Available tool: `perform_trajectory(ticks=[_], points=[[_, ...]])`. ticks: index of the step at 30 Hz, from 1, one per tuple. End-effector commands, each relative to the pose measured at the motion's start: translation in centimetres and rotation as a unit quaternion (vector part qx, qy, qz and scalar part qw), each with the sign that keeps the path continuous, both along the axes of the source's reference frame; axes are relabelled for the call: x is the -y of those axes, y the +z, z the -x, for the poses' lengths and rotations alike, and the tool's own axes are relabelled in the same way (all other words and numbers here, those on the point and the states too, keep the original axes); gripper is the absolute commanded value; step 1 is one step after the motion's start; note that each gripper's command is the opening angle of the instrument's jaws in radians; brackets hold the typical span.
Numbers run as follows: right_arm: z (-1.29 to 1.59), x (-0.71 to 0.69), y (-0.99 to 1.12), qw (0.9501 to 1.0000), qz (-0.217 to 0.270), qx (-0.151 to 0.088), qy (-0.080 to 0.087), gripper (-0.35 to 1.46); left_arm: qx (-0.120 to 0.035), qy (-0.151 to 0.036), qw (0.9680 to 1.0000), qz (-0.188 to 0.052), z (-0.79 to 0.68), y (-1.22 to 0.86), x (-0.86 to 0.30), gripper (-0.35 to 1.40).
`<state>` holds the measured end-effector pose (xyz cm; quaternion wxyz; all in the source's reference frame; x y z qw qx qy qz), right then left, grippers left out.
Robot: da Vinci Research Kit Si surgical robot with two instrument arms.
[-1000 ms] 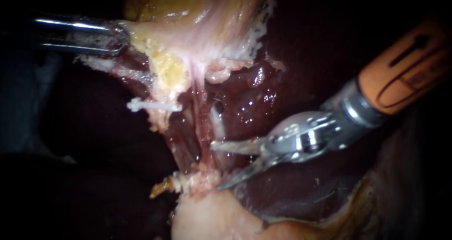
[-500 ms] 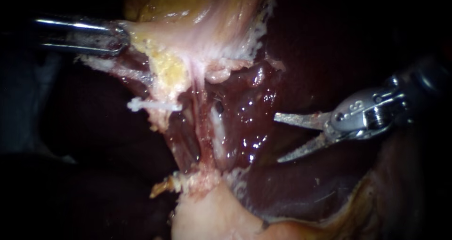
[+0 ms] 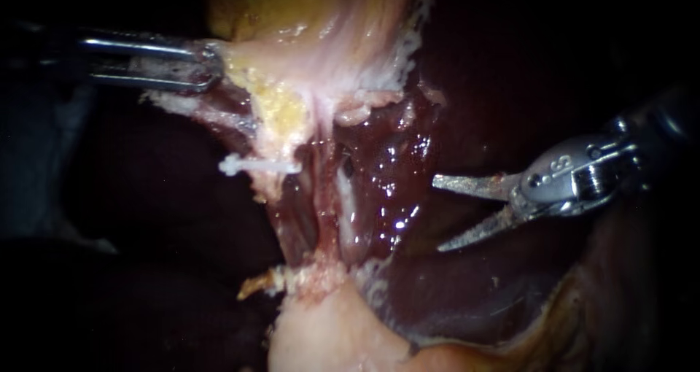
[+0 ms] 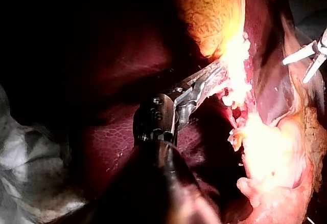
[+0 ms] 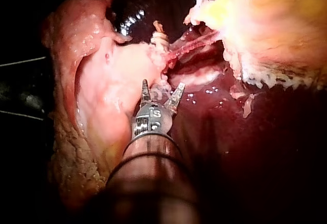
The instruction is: Go back from the cut left tube
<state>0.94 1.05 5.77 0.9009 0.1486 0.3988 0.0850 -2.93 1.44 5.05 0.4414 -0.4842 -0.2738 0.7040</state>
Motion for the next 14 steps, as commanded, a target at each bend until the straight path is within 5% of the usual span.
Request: perform_trajectory(ticks=[1, 6, 14], points=[[0.00, 0.00, 0.00, 1.0000, 0.000, 0.000, 0.000, 1.43, -0.001, 0.001, 1.0000, 0.000, 0.04, 0.03, 0.01, -0.35], [0.00, -0.01, 0.01, 1.0000, 0.000, 0.000, 0.000, 1.43, 0.001, 0.006, 1.0000, 0.003, 0.20, 0.14, 0.05, -0.35], [0.00, -0.01, 0.01, 1.0000, 0.000, 0.000, 0.000, 1.43, 0.004, 0.010, 0.9999, 0.003, 0.19, 0.15, 0.03, -0.35]])
